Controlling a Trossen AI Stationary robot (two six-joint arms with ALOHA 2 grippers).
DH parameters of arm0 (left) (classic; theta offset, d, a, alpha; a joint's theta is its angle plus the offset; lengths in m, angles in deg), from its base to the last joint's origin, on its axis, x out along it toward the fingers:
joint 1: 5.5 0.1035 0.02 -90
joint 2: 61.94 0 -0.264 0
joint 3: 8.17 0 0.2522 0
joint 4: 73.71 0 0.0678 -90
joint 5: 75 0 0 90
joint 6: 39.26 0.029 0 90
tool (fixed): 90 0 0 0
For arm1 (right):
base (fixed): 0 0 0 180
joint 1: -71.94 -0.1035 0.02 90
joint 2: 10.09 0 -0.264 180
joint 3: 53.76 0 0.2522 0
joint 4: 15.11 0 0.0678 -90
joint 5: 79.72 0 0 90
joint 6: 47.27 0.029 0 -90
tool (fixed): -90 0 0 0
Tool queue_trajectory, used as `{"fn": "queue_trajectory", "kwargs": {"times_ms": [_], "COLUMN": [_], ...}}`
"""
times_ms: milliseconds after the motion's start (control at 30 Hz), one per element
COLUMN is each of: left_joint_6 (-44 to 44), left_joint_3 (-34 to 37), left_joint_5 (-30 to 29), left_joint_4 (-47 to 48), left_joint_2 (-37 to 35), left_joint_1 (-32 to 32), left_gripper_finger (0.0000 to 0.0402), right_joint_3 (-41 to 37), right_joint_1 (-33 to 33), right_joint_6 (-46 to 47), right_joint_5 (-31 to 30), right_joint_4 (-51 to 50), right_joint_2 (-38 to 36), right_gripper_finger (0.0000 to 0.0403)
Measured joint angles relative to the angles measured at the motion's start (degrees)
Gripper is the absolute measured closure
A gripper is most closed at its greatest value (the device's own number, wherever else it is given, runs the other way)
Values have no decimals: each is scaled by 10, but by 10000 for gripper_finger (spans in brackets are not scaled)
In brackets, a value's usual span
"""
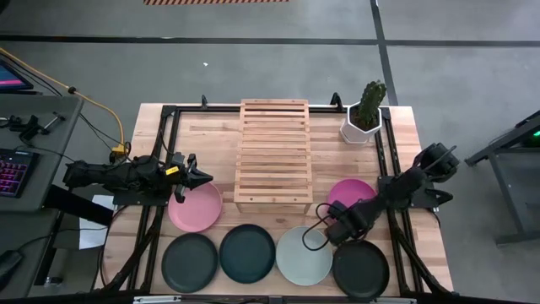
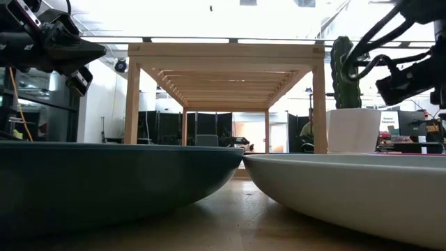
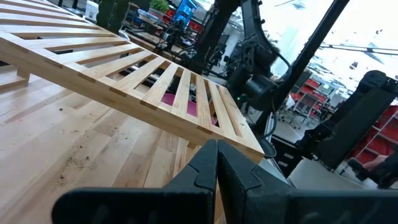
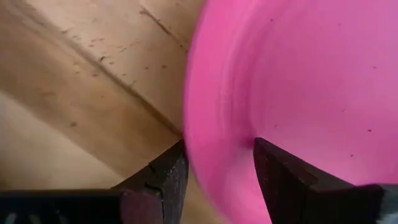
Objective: Place and stack plates onto a shelf
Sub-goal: Put the pink plate on the shelf
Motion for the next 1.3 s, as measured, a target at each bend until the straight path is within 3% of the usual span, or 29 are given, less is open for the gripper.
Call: {"fn": "queue_trajectory", "kwargs": {"times_ms": [167, 333, 400, 700, 933, 1133, 1300], "left_joint_6": [0, 0, 0, 0, 0, 0, 0], "left_joint_3": [0, 0, 0, 0, 0, 0, 0], "left_joint_5": [0, 0, 0, 0, 0, 0, 0], "left_joint_4": [0, 0, 0, 0, 0, 0, 0], "left_joint_2": [0, 0, 0, 0, 0, 0, 0], "left_joint_1": [0, 0, 0, 0, 0, 0, 0], "left_gripper_finger": [401, 401, 401, 401, 401, 401, 401], "right_joint_3": [2, 1, 5, 116, 268, 427, 542], "right_joint_1": [0, 0, 0, 4, 44, 120, 218], "right_joint_6": [0, -11, -27, -30, -41, -170, -443], "right_joint_5": [-8, -12, -13, -61, -191, -326, -340], "right_joint_4": [-8, -33, -42, -229, -363, -384, -302], "right_joint_2": [9, 5, -5, -104, -178, -177, -129], "right_gripper_finger": [262, 365, 389, 402, 403, 403, 403]}}
